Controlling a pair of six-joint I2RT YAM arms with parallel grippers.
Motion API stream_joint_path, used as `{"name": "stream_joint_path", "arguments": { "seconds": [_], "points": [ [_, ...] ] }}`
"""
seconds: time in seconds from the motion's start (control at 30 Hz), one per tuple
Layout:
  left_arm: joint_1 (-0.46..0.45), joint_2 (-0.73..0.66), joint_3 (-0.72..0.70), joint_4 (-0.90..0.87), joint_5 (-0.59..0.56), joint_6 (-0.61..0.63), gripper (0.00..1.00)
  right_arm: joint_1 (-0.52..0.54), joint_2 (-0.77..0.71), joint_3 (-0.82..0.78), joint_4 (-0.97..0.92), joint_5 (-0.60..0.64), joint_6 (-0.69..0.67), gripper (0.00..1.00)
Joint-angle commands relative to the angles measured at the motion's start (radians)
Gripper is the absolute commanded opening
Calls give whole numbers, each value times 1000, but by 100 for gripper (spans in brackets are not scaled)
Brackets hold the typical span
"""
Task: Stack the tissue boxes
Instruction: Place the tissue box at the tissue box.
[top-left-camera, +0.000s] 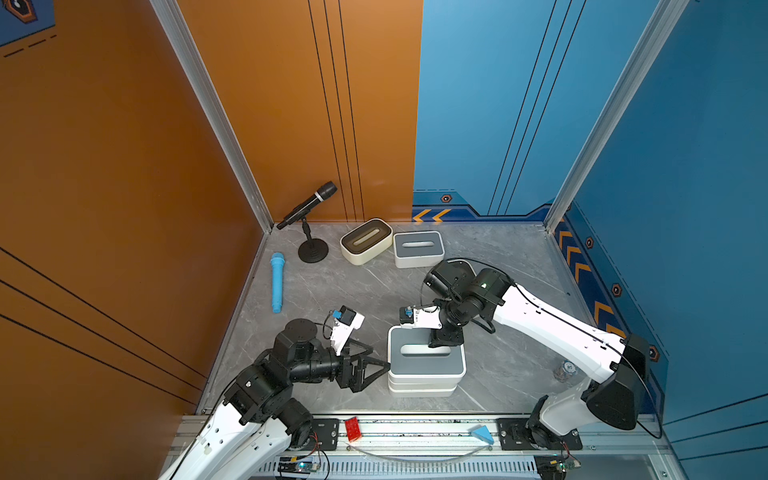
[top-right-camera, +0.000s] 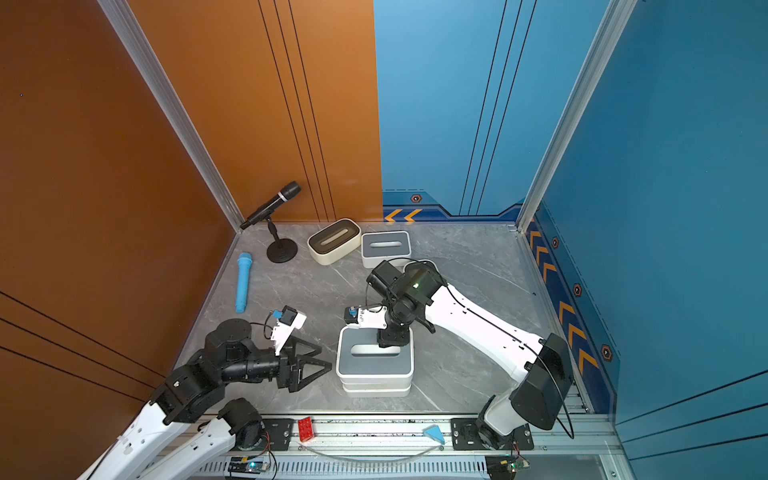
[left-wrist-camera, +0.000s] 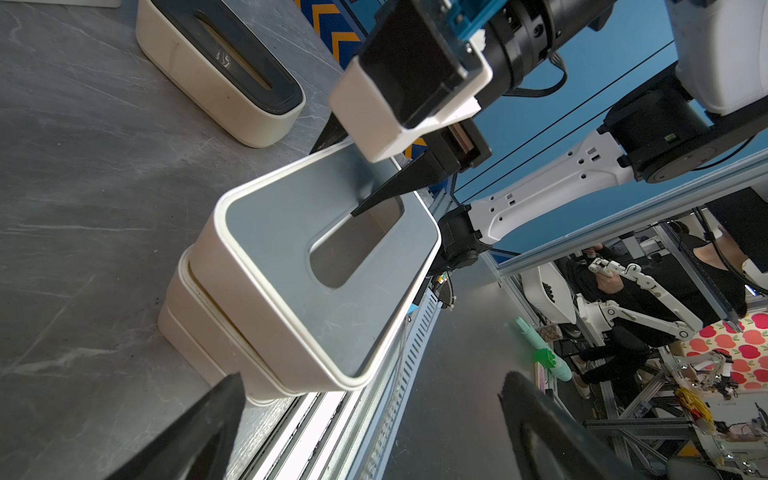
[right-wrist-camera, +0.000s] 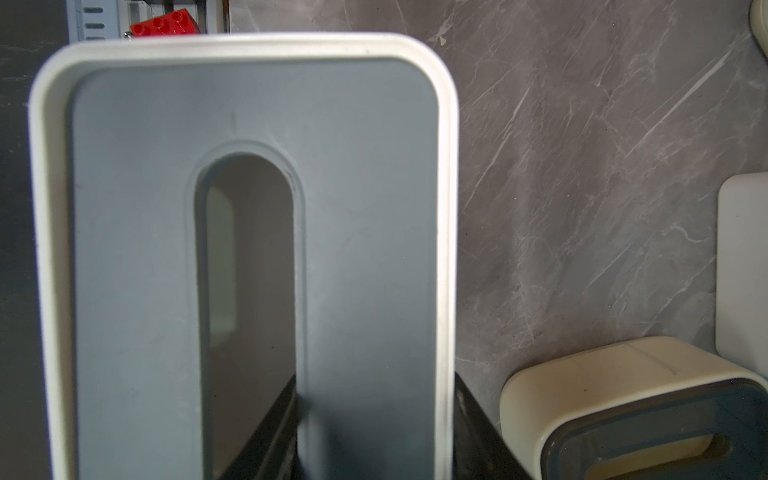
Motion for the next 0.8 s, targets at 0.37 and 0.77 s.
{"name": "stream_joint_path", "arguments": {
  "seconds": [0.37,0.77],
  "points": [
    [-8,1,-9,17,16,1,98,6,13,4,22,-6,12,32],
    [-10,3,-10,17,15,2,98,5,19,8,23,-6,14,34]
  ]
}}
